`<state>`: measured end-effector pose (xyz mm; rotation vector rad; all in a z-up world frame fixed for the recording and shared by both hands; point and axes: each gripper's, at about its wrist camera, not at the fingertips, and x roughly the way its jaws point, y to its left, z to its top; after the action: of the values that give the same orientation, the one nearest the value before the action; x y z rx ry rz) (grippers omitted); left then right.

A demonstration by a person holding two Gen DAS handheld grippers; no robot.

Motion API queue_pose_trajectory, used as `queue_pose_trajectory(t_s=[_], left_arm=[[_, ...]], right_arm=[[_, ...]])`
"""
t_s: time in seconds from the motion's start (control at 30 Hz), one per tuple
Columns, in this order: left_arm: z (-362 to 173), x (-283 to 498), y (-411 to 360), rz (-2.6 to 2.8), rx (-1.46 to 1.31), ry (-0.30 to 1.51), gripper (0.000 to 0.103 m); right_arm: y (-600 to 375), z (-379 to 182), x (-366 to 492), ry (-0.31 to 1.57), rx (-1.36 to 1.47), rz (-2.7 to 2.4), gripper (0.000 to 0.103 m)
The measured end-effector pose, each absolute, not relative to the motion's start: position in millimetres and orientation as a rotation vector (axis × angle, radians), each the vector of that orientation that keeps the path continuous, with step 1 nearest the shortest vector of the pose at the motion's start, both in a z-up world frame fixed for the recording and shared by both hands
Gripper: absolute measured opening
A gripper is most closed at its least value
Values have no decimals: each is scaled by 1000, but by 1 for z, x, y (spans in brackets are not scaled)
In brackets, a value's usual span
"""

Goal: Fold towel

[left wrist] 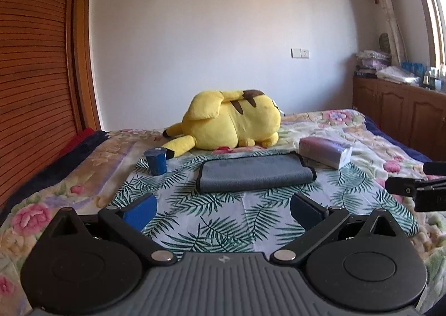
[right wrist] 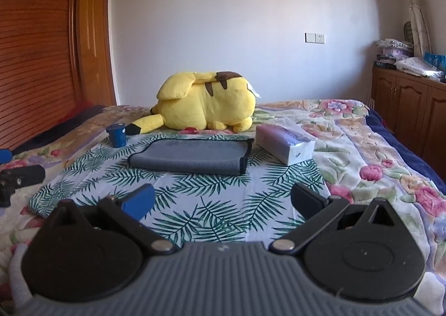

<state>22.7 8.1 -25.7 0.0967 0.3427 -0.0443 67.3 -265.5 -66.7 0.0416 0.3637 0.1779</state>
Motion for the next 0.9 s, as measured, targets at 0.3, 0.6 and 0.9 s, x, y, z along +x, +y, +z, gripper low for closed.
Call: queue_pose_trajectory(t_s=[0.3,0.6,0.9], left_arm=[[-24,21,11,-24,99,313,103],[-22,19,12,-19,104,300,103],[-23,17,13,-19,110,301,103]], right_arm=[[-266,-62,61,305,35,158,103],[-268,-60,59,291,44,151,103],[-268,-60,59,291,45,151,103]])
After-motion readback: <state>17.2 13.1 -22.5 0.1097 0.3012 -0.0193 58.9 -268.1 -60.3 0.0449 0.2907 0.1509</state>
